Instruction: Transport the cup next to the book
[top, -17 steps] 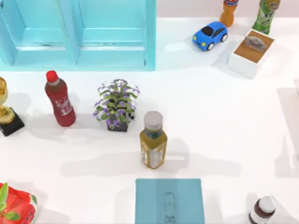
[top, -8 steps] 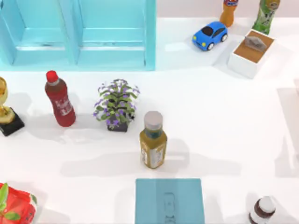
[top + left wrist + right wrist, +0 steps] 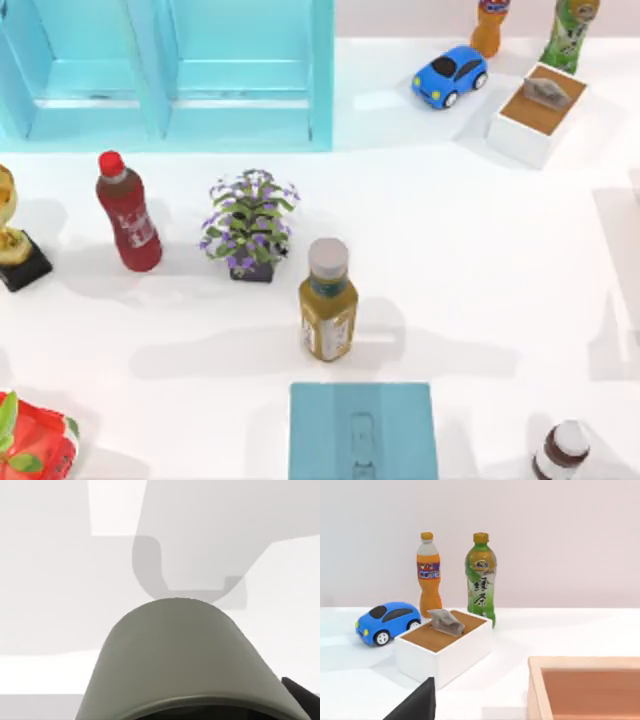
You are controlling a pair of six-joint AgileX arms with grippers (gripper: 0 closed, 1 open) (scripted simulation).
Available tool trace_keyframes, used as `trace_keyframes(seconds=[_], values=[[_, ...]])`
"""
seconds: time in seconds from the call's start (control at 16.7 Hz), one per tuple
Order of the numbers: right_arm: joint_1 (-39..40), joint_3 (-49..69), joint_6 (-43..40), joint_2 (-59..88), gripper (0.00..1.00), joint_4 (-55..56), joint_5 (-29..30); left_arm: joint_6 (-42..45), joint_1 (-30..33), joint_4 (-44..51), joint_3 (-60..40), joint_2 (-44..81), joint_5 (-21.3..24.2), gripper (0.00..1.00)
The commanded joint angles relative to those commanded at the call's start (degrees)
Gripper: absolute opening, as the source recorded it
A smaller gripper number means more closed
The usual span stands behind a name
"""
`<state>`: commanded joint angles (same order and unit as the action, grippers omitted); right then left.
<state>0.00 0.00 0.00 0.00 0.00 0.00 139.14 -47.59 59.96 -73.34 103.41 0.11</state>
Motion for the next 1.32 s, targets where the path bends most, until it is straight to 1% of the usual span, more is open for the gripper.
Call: trace_keyframes(seconds=[0.3, 0.42, 0.54, 0.66, 0.78, 0.96, 1.14, 1.32], values=[[0.0, 0.0, 0.0, 0.0, 1.0, 0.0, 0.0, 0.0, 0.0, 0.0, 0.0, 0.1, 0.0, 0.0], [0.0, 0.0, 0.0, 0.0, 1.0, 0.0, 0.0, -1.6, 0.5, 0.2, -0.4, -0.4, 0.6, 0.0], [0.0, 0.0, 0.0, 0.0, 1.0, 0.0, 0.0, -5.6, 2.2, 0.5, -1.2, -1.6, 1.8, 0.0], [0.0, 0.0, 0.0, 0.0, 1.0, 0.0, 0.0, -12.1, 5.1, 1.1, -2.3, -3.3, 3.5, 0.0], [0.0, 0.0, 0.0, 0.0, 1.0, 0.0, 0.0, -20.9, 9.1, 1.8, -3.4, -5.4, 5.4, 0.0], [0.0, 0.0, 0.0, 0.0, 1.0, 0.0, 0.0, -38.7, 17.1, 3.2, -4.6, -8.9, 8.2, 0.0], [0.0, 0.0, 0.0, 0.0, 1.0, 0.0, 0.0, -60.8, 27.0, 4.7, -5.3, -12.4, 10.6, 0.0], [0.0, 0.0, 0.0, 0.0, 1.0, 0.0, 0.0, -85.7, 38.6, 6.5, -5.4, -15.3, 12.1, 0.0]])
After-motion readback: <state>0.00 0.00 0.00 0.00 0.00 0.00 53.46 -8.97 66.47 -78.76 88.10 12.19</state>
